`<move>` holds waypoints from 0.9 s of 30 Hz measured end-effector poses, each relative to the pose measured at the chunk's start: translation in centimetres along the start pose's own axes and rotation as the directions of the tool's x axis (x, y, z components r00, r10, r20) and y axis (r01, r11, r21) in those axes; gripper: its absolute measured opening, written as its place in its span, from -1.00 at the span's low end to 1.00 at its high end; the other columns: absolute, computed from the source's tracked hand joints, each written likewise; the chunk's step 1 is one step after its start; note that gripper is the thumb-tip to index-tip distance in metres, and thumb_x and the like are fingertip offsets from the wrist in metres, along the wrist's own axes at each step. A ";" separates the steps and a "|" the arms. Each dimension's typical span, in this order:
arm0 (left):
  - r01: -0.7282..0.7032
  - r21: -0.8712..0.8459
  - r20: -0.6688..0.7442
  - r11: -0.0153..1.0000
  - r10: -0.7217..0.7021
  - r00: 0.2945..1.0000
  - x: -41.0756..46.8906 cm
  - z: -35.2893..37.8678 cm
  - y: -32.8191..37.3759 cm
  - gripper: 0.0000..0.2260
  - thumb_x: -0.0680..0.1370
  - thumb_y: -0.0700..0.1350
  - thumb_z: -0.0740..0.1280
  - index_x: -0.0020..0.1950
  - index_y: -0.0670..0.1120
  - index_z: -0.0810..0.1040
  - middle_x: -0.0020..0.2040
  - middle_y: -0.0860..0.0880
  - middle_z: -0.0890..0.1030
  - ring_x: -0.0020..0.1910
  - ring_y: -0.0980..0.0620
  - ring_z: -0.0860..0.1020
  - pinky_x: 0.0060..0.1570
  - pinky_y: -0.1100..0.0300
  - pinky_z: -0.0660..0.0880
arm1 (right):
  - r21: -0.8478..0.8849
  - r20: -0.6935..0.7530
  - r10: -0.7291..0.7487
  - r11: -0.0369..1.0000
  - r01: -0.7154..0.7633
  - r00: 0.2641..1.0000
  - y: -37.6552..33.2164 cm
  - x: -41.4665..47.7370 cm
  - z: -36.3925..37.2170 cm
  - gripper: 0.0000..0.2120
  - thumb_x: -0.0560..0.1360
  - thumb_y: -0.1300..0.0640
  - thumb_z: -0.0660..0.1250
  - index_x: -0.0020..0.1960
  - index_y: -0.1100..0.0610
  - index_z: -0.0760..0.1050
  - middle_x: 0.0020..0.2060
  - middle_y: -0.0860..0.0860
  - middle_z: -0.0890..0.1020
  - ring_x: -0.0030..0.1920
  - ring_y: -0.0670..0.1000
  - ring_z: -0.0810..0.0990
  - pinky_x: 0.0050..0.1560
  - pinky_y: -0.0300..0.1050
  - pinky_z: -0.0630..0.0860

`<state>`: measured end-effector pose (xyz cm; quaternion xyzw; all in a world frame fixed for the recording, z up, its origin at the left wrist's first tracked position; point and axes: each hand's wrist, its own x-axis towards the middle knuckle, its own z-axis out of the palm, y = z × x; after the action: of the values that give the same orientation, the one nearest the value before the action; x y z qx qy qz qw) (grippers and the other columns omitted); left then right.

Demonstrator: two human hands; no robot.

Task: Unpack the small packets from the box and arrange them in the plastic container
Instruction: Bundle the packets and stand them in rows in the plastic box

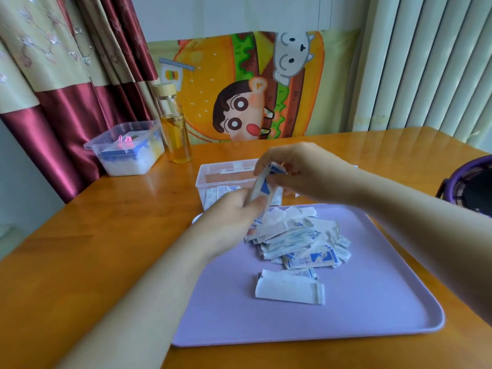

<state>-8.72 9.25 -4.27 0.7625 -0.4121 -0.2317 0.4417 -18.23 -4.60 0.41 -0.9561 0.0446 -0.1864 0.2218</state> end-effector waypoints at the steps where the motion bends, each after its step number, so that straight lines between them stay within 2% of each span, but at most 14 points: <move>1: -0.039 0.114 -0.031 0.993 0.043 0.999 0.7 -0.5 0.3 -0.83 0.62 0.06 0.16 -0.06 0.14 0.52 -0.02 -0.04 0.63 -0.06 -0.06 0.60 0.04 0.06 0.51 | -0.020 -0.013 0.000 1.000 -0.001 1.000 0.2 0.9 -0.2 -0.79 0.51 0.29 0.29 0.05 0.04 0.58 -0.29 -0.27 0.48 -0.37 -0.36 0.49 -0.35 -0.51 0.37; 3: -0.092 0.265 -0.104 0.960 0.123 0.987 2.8 -1.5 1.1 -0.85 0.63 -0.03 0.15 0.02 0.11 0.51 0.00 -0.08 0.63 -0.06 -0.13 0.57 -0.08 0.08 0.46 | -0.067 -0.036 0.011 0.998 -0.014 0.999 0.9 3.2 -0.7 -0.78 0.51 0.28 0.27 0.06 0.05 0.57 -0.27 -0.20 0.50 -0.38 -0.33 0.47 -0.37 -0.53 0.34; 5: -0.113 0.305 -0.190 0.946 0.176 0.966 4.8 -2.5 1.8 -0.87 0.61 -0.07 0.20 0.14 0.02 0.47 0.06 -0.03 0.61 -0.03 -0.05 0.56 -0.09 0.10 0.48 | -0.099 -0.060 0.022 0.995 -0.027 0.998 1.5 5.3 -1.1 -0.77 0.51 0.29 0.26 0.08 0.06 0.57 -0.17 -0.11 0.51 -0.35 -0.27 0.44 -0.39 -0.53 0.34; 7: -0.120 0.330 -0.237 0.936 0.205 0.950 7.0 -3.5 2.1 -0.85 0.58 -0.06 0.25 0.12 -0.03 0.38 0.04 0.00 0.56 -0.05 0.00 0.54 -0.20 0.16 0.45 | -0.117 -0.080 0.030 0.992 -0.039 0.996 2.4 7.4 -1.3 -0.77 0.52 0.29 0.25 0.10 0.09 0.57 -0.10 -0.07 0.50 -0.29 -0.16 0.45 -0.39 -0.55 0.34; 11: -0.192 0.370 -0.122 0.909 0.252 0.960 11.4 -5.0 1.8 -0.92 0.58 -0.11 0.28 0.05 0.00 0.42 0.10 0.06 0.52 -0.07 0.10 0.50 -0.29 0.35 0.39 | -0.157 -0.077 0.087 0.983 -0.098 0.993 4.9 10.7 -0.7 -0.75 0.53 0.28 0.24 0.15 0.09 0.55 -0.03 -0.03 0.52 -0.17 -0.05 0.47 -0.36 -0.41 0.38; 13: -0.197 0.319 -0.024 0.927 0.216 0.976 13.3 -5.5 1.6 -0.91 0.59 -0.15 0.27 0.04 0.03 0.50 0.06 0.09 0.56 -0.17 0.22 0.50 -0.35 0.43 0.37 | -0.168 -0.074 0.132 0.975 -0.143 0.988 6.4 12.1 0.0 -0.73 0.52 0.25 0.27 0.19 0.06 0.53 0.05 0.03 0.56 -0.15 -0.03 0.47 -0.23 -0.26 0.39; 15: -0.136 0.257 0.044 0.957 0.129 0.991 15.1 -5.8 1.1 -0.85 0.59 -0.19 0.26 0.01 0.03 0.58 -0.01 0.06 0.61 -0.19 0.19 0.55 -0.34 0.44 0.44 | -0.164 -0.072 0.180 0.968 -0.189 0.981 7.8 13.3 0.7 -0.69 0.52 0.24 0.29 0.24 0.07 0.49 0.13 0.07 0.55 -0.11 -0.02 0.46 -0.15 -0.22 0.37; 18: 0.003 0.206 0.103 0.979 -0.025 0.994 17.6 -5.7 -0.2 -0.81 0.58 -0.24 0.27 -0.05 -0.01 0.63 -0.02 -0.06 0.65 -0.09 -0.06 0.60 -0.07 0.14 0.58 | -0.138 -0.028 0.238 0.961 -0.240 0.971 9.4 14.4 2.2 -0.65 0.51 0.24 0.30 0.29 0.09 0.43 0.14 0.09 0.56 -0.10 -0.01 0.48 -0.14 -0.21 0.38; 20: 0.060 0.222 0.117 0.973 -0.087 0.989 19.0 -5.3 -1.1 -0.80 0.56 -0.27 0.28 -0.09 -0.03 0.64 -0.11 -0.06 0.64 -0.17 -0.05 0.57 -0.08 0.10 0.57 | -0.130 0.012 0.261 0.957 -0.258 0.965 10.2 14.8 3.2 -0.65 0.51 0.25 0.30 0.29 0.10 0.42 0.14 0.10 0.57 -0.11 0.00 0.49 -0.15 -0.18 0.43; 23: 0.136 0.229 0.099 0.964 -0.162 0.982 20.6 -4.2 -2.3 -0.82 0.53 -0.28 0.30 -0.14 -0.06 0.64 -0.13 -0.11 0.62 -0.22 -0.05 0.51 -0.07 0.08 0.54 | -0.139 0.047 0.298 0.947 -0.289 0.953 11.6 15.1 4.5 -0.65 0.53 0.21 0.28 0.30 0.08 0.42 0.18 0.10 0.55 0.05 0.08 0.55 -0.05 -0.12 0.51; 27: 0.232 0.224 0.109 0.947 -0.261 0.959 21.8 -3.0 -3.2 -0.83 0.52 -0.31 0.29 -0.21 -0.10 0.59 -0.18 -0.15 0.54 -0.26 -0.07 0.47 -0.13 0.10 0.54 | -0.127 0.009 0.291 0.949 -0.288 0.957 12.8 14.9 4.7 -0.65 0.56 0.21 0.22 0.33 0.06 0.40 0.25 0.06 0.50 0.20 0.07 0.49 0.09 -0.13 0.45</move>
<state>6.86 -6.61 -5.33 0.8324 -0.3649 -0.2925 0.2974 -2.71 -16.68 -4.19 -0.9536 0.1929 -0.1357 0.1873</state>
